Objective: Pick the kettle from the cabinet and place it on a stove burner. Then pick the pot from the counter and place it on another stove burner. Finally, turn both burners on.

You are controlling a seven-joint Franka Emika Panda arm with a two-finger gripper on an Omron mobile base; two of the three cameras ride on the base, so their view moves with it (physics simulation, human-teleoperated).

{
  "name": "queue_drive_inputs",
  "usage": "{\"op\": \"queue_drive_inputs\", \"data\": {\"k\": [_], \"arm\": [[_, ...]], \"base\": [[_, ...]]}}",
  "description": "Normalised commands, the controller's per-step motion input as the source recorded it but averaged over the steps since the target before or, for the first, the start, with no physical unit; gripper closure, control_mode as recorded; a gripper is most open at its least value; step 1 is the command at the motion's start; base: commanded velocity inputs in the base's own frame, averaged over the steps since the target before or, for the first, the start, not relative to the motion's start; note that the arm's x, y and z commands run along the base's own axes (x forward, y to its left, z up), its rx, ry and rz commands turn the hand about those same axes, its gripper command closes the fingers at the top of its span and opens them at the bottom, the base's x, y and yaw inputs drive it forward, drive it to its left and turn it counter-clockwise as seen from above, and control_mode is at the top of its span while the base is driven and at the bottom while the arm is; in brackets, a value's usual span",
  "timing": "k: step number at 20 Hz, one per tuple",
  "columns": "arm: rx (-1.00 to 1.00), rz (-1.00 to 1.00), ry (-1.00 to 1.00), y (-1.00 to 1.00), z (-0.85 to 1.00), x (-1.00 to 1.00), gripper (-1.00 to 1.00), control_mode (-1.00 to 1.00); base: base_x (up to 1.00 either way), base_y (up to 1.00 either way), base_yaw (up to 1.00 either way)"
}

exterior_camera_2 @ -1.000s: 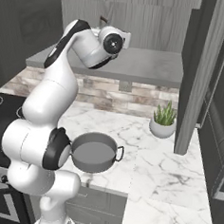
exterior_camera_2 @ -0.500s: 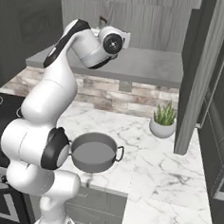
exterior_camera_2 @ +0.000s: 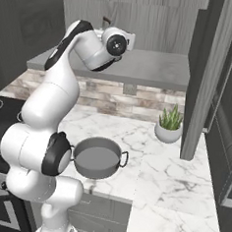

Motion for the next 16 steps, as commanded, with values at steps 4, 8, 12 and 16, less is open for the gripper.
{"op": "queue_drive_inputs", "data": {"k": [4,8,12,16], "arm": [[0.00,0.00,0.00,0.00,0.01,-0.09,1.00,-1.00],[0.00,0.00,-0.04,0.00,0.01,-0.23,1.00,-1.00],[0.00,0.00,-0.07,-0.01,0.06,-0.31,1.00,-1.00],[0.00,0.00,-0.10,0.00,0.00,-0.46,1.00,-1.00]], "base": [[0.00,0.00,0.00],[0.00,0.00,0.00],[0.00,0.00,0.00],[0.00,0.00,0.00]]}}
